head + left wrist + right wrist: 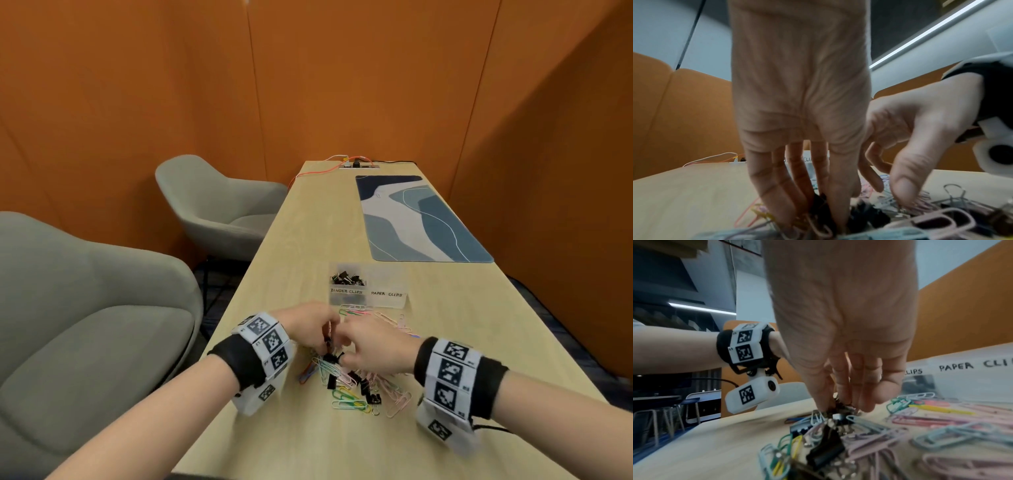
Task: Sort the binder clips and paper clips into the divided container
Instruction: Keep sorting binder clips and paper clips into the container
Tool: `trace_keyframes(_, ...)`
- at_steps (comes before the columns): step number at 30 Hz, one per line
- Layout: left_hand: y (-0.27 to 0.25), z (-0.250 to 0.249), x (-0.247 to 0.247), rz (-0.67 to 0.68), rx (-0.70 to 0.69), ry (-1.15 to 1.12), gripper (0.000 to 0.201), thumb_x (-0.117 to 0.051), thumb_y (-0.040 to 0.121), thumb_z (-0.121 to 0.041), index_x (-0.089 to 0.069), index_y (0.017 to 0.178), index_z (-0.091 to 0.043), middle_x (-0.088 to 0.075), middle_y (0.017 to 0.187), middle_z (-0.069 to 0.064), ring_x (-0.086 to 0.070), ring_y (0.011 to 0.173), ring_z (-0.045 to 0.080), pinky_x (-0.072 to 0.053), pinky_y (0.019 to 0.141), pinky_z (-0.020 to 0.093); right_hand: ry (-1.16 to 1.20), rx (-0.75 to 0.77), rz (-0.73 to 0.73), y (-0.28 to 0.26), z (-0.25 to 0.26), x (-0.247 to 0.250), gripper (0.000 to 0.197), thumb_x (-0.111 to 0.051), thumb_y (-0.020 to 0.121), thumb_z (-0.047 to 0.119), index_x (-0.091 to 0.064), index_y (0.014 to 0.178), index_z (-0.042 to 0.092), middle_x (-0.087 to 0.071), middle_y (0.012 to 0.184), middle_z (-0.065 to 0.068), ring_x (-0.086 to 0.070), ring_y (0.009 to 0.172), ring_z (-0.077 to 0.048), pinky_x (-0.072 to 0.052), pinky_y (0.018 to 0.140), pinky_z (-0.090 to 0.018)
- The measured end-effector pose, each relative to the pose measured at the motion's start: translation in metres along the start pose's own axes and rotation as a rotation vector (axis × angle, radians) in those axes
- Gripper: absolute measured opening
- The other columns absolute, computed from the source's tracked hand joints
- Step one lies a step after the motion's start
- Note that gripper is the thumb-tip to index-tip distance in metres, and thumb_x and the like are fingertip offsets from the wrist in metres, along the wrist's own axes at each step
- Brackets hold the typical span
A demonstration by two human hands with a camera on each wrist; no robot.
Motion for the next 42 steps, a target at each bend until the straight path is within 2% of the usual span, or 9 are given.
trace_keyframes(5, -0.001, -0.001, -0.001, -0.057, -0.004, -0.029, 0.038, -0.075, 0.073, -0.011, -0.063, 0.109, -0.010, -0.067, 0.109, 0.014, -0.062, 0.100, 0.029, -0.048, 0.078, 0.031, 0.002, -0.008, -0.043, 0.009, -0.002, -0.011, 0.010, -0.058, 0.078, 0.011, -0.059, 0.088, 0.013, -0.059, 0.098, -0.006, -0.054, 0.087, -0.024, -0.044, 0.072, -0.034)
trace_keyframes(8, 0.000, -0.001, -0.003, -0.073, -0.014, -0.028, 0.035, -0.075, 0.074, -0.014, -0.063, 0.106, -0.008, -0.067, 0.108, 0.014, -0.060, 0.097, 0.028, -0.045, 0.075, 0.030, 0.039, 0.012, -0.048, 0.009, -0.007, -0.013, 0.018, -0.050, 0.076, 0.003, -0.053, 0.078, 0.021, -0.059, 0.086, -0.002, -0.048, 0.078, -0.018, -0.041, 0.069, -0.029)
trace_keyframes(17, 0.001, 0.005, 0.002, -0.132, -0.037, -0.181, 0.020, -0.074, 0.077, -0.015, -0.068, 0.095, -0.008, -0.063, 0.090, 0.001, -0.055, 0.081, 0.014, -0.046, 0.072, 0.025, 0.358, -0.143, -0.185, 0.001, -0.035, 0.009, 0.030, -0.043, 0.083, -0.001, -0.061, 0.090, 0.022, -0.058, 0.073, 0.003, -0.054, 0.067, -0.012, -0.043, 0.061, -0.021)
trace_keyframes(20, -0.002, 0.007, 0.006, -0.152, -0.025, -0.239, 0.014, -0.073, 0.079, -0.016, -0.064, 0.090, -0.015, -0.067, 0.104, 0.006, -0.057, 0.074, 0.013, -0.050, 0.074, 0.029, 0.174, -0.130, -0.200, -0.004, -0.038, 0.013, 0.032, -0.041, 0.083, -0.002, -0.067, 0.092, 0.013, -0.057, 0.082, 0.003, -0.050, 0.078, -0.012, -0.038, 0.069, -0.022)
trace_keyframes(26, -0.011, 0.006, 0.012, -0.147, -0.030, -0.302, 0.018, -0.075, 0.078, -0.019, -0.058, 0.084, -0.017, -0.063, 0.091, -0.001, -0.053, 0.060, 0.003, -0.044, 0.060, 0.017, -0.142, -0.024, -0.127, -0.006, -0.025, -0.004, 0.018, -0.054, 0.083, 0.021, -0.067, 0.094, 0.015, -0.066, 0.100, -0.003, -0.055, 0.099, -0.021, -0.041, 0.079, -0.032)
trace_keyframes(31, -0.011, -0.010, -0.001, -0.069, -0.036, -0.231, 0.023, -0.076, 0.075, -0.019, -0.054, 0.072, -0.023, -0.063, 0.087, 0.001, -0.056, 0.075, 0.015, -0.044, 0.065, 0.024, -0.318, -0.028, -0.115, -0.001, -0.021, -0.006, 0.019, -0.050, 0.084, 0.014, -0.063, 0.097, 0.014, -0.063, 0.107, -0.008, -0.054, 0.105, -0.028, -0.036, 0.078, -0.034)
trace_keyframes(35, -0.008, -0.024, -0.010, -0.089, -0.030, -0.101, 0.021, -0.073, 0.078, -0.015, -0.065, 0.095, -0.006, -0.069, 0.103, 0.011, -0.055, 0.084, 0.018, -0.040, 0.061, 0.023, -0.357, -0.006, -0.097, -0.002, -0.022, -0.005, 0.020, -0.043, 0.086, 0.015, -0.057, 0.100, 0.014, -0.060, 0.108, -0.009, -0.054, 0.103, -0.029, -0.037, 0.081, -0.037)
trace_keyframes(39, -0.004, -0.031, -0.012, -0.121, 0.018, 0.009, 0.031, -0.071, 0.080, -0.020, -0.063, 0.104, -0.003, -0.067, 0.110, 0.013, -0.061, 0.101, 0.028, -0.041, 0.072, 0.028, 0.003, -0.123, -0.235, -0.011, -0.034, 0.009, 0.017, -0.041, 0.089, 0.014, -0.055, 0.097, 0.012, -0.053, 0.097, -0.004, -0.054, 0.092, -0.023, -0.038, 0.076, -0.030)
trace_keyframes(42, 0.000, -0.034, -0.013, -0.112, 0.036, 0.023, 0.031, -0.071, 0.079, -0.020, -0.063, 0.104, -0.003, -0.067, 0.110, 0.014, -0.061, 0.103, 0.029, -0.041, 0.072, 0.028, 0.424, -0.245, -0.284, -0.016, -0.043, 0.015, 0.023, -0.039, 0.090, 0.010, -0.061, 0.084, 0.006, -0.056, 0.083, -0.001, -0.054, 0.070, -0.015, -0.041, 0.060, -0.023)
Point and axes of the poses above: each hand's wrist, its own y-axis towards the middle knuckle, its own x-axis out of the back of the hand, z = x × y, the point moved 2 cm from there along y, towards the middle knuckle
